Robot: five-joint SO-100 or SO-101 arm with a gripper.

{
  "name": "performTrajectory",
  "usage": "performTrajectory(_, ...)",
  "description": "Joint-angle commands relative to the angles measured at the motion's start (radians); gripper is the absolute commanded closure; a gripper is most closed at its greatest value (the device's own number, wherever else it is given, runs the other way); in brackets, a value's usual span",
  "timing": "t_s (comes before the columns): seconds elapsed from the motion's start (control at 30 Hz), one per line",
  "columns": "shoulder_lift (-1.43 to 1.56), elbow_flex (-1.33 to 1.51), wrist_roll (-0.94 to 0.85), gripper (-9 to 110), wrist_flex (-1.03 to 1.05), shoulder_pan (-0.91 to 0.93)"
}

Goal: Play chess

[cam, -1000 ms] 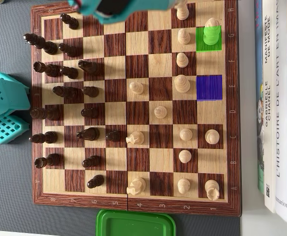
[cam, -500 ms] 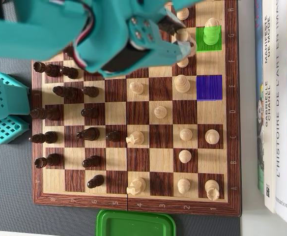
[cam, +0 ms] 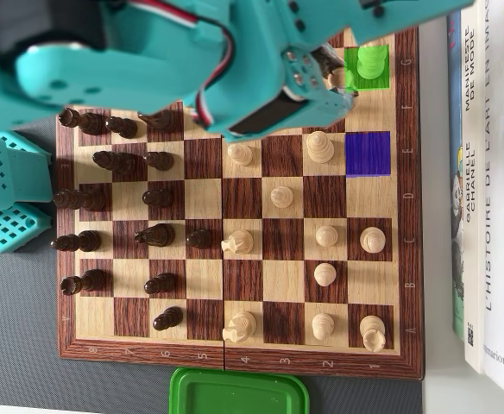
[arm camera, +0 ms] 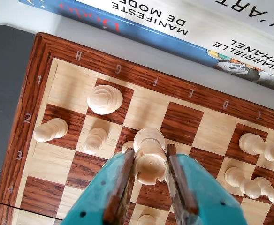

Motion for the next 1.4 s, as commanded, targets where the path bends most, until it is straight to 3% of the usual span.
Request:
performTrajectory(0.0, -0.018, -0.075, -0.002, 97, -0.012, 0.005)
performTrajectory(1.37, -0.264, -0.225, -0.002, 97, -0.011, 0.009)
